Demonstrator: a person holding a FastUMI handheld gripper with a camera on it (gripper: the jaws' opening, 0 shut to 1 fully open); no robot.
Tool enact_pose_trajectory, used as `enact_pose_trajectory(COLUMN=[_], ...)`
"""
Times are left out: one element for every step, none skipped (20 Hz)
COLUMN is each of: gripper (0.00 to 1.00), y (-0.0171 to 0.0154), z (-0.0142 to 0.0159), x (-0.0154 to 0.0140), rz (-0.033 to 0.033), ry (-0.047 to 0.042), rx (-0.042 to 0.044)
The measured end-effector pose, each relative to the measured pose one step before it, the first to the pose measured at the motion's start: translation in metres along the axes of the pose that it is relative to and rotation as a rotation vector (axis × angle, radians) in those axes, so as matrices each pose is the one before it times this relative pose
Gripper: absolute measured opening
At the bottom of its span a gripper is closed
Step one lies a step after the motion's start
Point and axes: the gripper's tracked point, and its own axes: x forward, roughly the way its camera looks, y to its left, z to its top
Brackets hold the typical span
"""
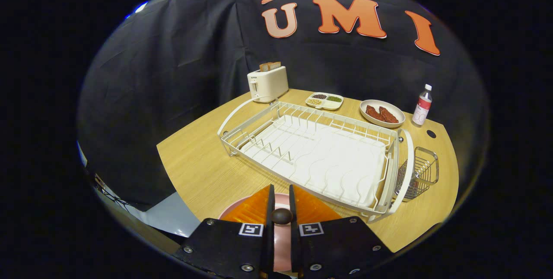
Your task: Take the plate from the dish rack, then take the spoon from the basket and place it into the plate.
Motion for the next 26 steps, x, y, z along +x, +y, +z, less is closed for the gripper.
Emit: enact_pose_trajectory(gripper=[0.16, 0.16, 0.16, 0.17, 0.18, 0.19, 0.19, 0.21, 0.22, 0.22, 0.23, 0.23, 0.23, 0.22, 0.22, 0.22, 0.23, 0.24, 0.24, 0.26, 0.26, 0.28, 0.30, 0.32, 0.34, 0.37], y=[-0.00328, -0.00202, -0.00324, -0.00276, -0.00296, -0.00252, -0.00408, -0.00343, -0.00155, -0.00228, -0.00172, -0.00230, -0.00343, -0.00131, -0.00354, -0.00286, -0.00372, -0.00310, -0.00423, -0.00445, -0.00371, -0.00410, -0.00430, -0.00504, -0.00519, -0.00261], z=[-0.00875, -0.00856, -0.00788, -0.00906, -0.01024, -0.00855, -0.00540, -0.00478, -0.00304, -0.00143, -0.00011, 0.00080, 0.00330, 0.00542, 0.00700, 0.00825, 0.01177, 0.01346, 0.01603, 0.01574, 0.01828, 0.02106, 0.02008, 0.01846, 0.01938, 0.01629], x=[-0.00546, -0.00509, -0.00325, -0.00355, -0.00210, -0.00156, -0.00045, 0.00050, 0.00041, 0.00049, 0.00106, 0.00062, -0.00019, -0.00168, -0.00184, -0.00283, -0.00211, -0.00338, -0.00431, -0.00438, -0.00464, -0.00475, -0.00387, -0.00395, -0.00471, -0.00210], rz=[-0.00497, -0.00695, -0.00683, -0.01017, -0.00772, -0.00929, -0.01195, -0.01148, -0.00292, -0.00925, -0.00531, -0.00752, -0.00813, -0.00618, -0.00914, -0.00485, -0.00618, -0.00703, -0.00925, -0.01127, -0.00677, -0.01192, -0.01125, -0.01423, -0.01405, -0.01033], ry=[0.02447, 0.01857, 0.01426, 0.01871, 0.01973, 0.01262, 0.01224, 0.01032, 0.00588, -0.00019, 0.00103, -0.00084, -0.00568, -0.01029, -0.01445, -0.01539, -0.02097, -0.02679, -0.03088, -0.03083, -0.03716, -0.04559, -0.04183, -0.04288, -0.03976, -0.03835], rx=[0.00353, 0.00369, 0.00551, 0.00698, 0.00559, 0.00624, 0.00417, 0.00009, 0.00407, 0.00523, 0.00236, 0.00086, 0.00040, 0.00011, 0.00241, 0.00660, 0.00966, 0.00988, 0.00636, 0.00342, 0.00329, 0.00254, 0.00230, 0.00368, 0.00289, 0.00037])
